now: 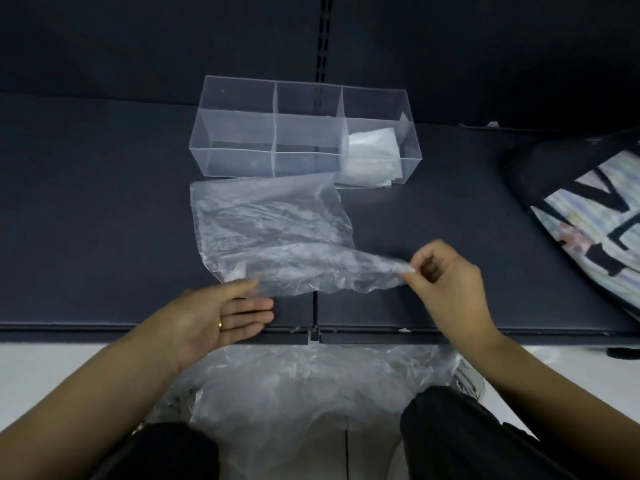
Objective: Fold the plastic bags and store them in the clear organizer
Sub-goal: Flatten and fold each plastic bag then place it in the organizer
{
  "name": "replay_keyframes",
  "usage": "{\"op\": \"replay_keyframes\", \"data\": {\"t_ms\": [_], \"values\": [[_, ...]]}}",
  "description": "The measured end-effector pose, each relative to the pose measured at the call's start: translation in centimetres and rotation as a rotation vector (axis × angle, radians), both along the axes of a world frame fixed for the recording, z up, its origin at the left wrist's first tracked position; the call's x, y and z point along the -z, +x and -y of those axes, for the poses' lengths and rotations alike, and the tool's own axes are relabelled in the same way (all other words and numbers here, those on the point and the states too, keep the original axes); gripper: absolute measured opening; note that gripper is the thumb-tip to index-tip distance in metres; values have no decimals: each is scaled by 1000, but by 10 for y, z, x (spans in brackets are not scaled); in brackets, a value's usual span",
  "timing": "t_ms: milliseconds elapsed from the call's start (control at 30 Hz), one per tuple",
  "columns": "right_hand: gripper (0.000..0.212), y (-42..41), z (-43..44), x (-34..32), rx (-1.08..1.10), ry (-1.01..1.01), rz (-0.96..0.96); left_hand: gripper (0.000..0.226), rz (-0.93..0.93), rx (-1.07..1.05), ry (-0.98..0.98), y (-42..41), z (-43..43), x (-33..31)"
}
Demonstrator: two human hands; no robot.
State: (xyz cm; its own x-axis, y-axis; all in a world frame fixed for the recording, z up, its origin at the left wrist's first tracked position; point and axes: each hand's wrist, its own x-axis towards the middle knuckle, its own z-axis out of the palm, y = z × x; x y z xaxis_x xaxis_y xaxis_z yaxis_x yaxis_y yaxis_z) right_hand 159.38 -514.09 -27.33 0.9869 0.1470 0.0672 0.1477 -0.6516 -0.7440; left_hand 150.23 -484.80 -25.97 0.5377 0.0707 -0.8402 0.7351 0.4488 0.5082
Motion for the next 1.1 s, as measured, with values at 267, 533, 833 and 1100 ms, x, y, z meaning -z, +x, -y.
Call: {"op": "replay_keyframes", "data": {"t_ms": [267, 533, 833, 1100], "values": [[29, 2, 17, 5, 154, -383, 379, 17, 22, 54, 39, -6, -20, 11], [59, 1, 35, -6, 60, 85, -420, 81, 81, 271, -78, -13, -29, 1], [27, 6, 28, -14, 316, 699, -819, 44, 4, 23, 36, -8, -10, 3], [21, 9, 32, -12, 439, 523, -570, 29, 44, -98, 79, -11, -14, 6]]}}
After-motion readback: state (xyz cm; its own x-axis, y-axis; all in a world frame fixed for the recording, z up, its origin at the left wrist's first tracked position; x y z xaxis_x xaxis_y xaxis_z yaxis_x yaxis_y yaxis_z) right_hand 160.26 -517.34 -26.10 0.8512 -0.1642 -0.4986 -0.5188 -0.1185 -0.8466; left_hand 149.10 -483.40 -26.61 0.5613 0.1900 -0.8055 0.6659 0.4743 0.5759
